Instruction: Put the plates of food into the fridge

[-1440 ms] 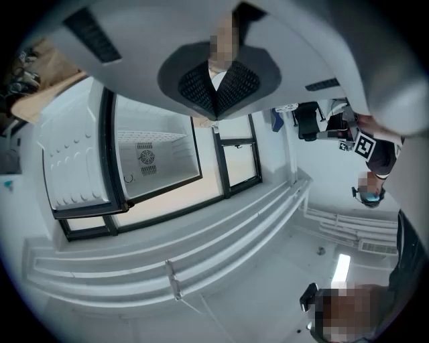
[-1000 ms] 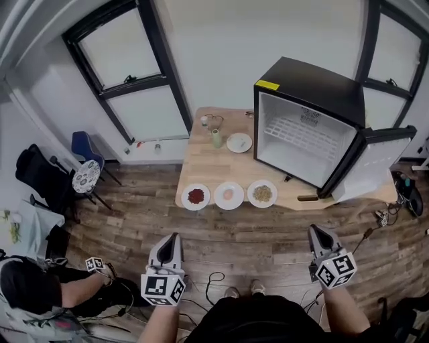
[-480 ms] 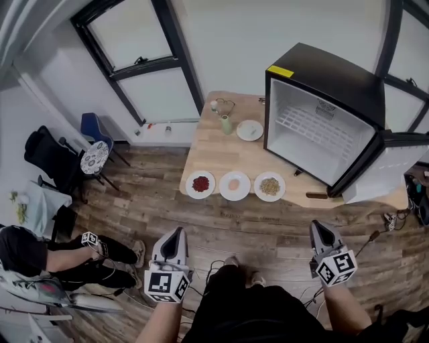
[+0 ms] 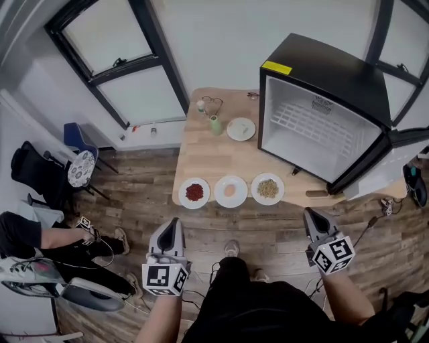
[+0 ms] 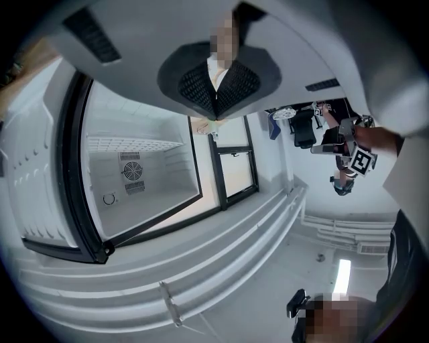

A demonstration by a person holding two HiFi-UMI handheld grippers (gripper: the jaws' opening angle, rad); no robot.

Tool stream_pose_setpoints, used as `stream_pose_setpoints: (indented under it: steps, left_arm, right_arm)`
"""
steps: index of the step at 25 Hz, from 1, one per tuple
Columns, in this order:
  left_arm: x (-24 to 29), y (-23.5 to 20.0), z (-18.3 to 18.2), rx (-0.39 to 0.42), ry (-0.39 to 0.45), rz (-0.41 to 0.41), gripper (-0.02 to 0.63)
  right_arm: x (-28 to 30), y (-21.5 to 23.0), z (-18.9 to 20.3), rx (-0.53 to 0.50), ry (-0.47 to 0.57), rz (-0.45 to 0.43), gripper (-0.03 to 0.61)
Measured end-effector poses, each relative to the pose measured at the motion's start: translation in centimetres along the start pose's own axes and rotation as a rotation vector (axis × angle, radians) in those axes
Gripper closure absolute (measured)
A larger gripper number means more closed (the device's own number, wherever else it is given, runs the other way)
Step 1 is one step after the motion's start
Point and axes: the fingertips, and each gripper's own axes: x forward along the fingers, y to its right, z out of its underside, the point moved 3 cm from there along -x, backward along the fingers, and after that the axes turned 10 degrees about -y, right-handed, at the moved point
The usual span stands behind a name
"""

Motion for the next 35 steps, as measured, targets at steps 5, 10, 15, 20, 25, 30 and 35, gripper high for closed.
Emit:
stream_pose_setpoints:
  steps: [5, 10, 15, 20, 25, 30, 35]
  left_arm:
    - [5.7, -2.3, -1.4, 0.029, 0.006, 0.082, 0.611]
    - [12.0, -3.4, -2.0, 0.049, 0.006, 0.185, 0.611]
    - [17.0, -3.3, -3.6, 0.101, 0.056, 0.301, 0.611]
    - [21.2, -2.4, -4.6, 0.15, 0.091, 0.407, 0.611]
    - [23.7, -0.4, -4.7, 0.155, 0.095, 0.496, 0.611]
    - [25.2, 0.7, -5.0, 0.158, 0.09, 0.531, 0.611]
    - [26.8, 0.7, -4.4, 0.171, 0.074, 0.498, 0.611]
  right_arm:
    - [2.5, 0.4, 0.1, 0.047, -0.018, 0.07, 0.557]
    - [5.5, 0.7, 0.5, 0.127, 0.001, 0.127, 0.557]
    - [7.5, 0.0, 0.1, 0.142, 0.004, 0.198, 0.557]
    - [8.7, -0.6, -0.1, 0.182, 0.041, 0.207, 0.557]
    - [9.6, 0.1, 2.0, 0.278, 0.007, 0.27, 0.557]
    - [11.0, 1.4, 5.7, 0.362, -0.042, 0.333, 0.555]
    - [12.5, 2.9, 8.2, 0.433, -0.048, 0.381, 0.555]
